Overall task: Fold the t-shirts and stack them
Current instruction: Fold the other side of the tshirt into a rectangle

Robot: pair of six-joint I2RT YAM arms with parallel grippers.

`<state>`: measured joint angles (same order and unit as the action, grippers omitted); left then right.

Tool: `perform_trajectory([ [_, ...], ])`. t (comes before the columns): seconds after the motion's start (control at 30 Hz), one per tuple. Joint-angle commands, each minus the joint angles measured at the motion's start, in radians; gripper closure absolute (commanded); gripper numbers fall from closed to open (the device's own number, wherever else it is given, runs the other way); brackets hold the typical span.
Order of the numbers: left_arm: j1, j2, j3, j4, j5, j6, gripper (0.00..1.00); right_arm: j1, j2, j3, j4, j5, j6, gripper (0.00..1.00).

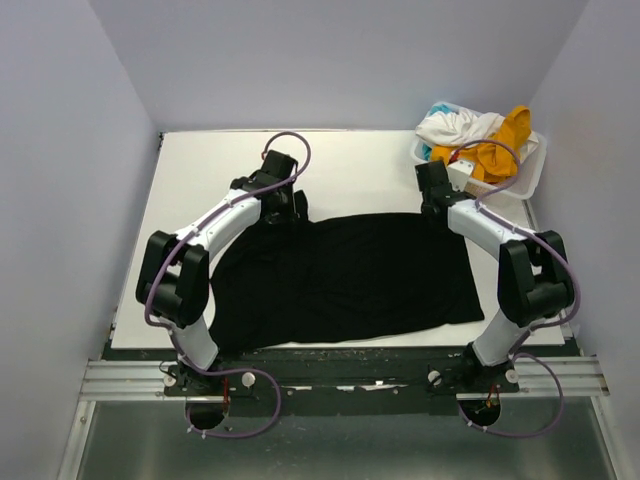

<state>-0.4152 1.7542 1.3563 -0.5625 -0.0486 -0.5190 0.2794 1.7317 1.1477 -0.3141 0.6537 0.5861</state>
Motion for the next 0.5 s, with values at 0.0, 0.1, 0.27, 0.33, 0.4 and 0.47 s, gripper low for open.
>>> perform_trajectory([
  [0.0,-0.04,-0.104,-0.089,0.012,-0.083,0.015,1.0,-0.003,-0.093,-0.095,0.036,-0.091,-0.022,0.99],
  [0.1,-0.07,-0.161,-0.149,0.018,-0.121,0.018,1.0,-0.004,-0.16,-0.147,0.033,-0.126,-0.029,0.99],
  [0.27,-0.118,-0.257,-0.235,0.007,-0.177,-0.019,1.0,-0.002,-0.271,-0.216,0.023,-0.182,-0.041,0.99],
  [0.33,-0.138,-0.294,-0.269,0.012,-0.193,-0.027,1.0,-0.001,-0.31,-0.23,0.0,-0.183,-0.038,0.99],
  [0.4,-0.165,-0.325,-0.298,0.007,-0.222,-0.038,1.0,-0.002,-0.345,-0.246,-0.024,-0.182,-0.036,0.99],
  [0.47,-0.193,-0.346,-0.314,-0.022,-0.264,-0.058,1.0,-0.002,-0.374,-0.255,-0.051,-0.179,-0.038,0.99],
])
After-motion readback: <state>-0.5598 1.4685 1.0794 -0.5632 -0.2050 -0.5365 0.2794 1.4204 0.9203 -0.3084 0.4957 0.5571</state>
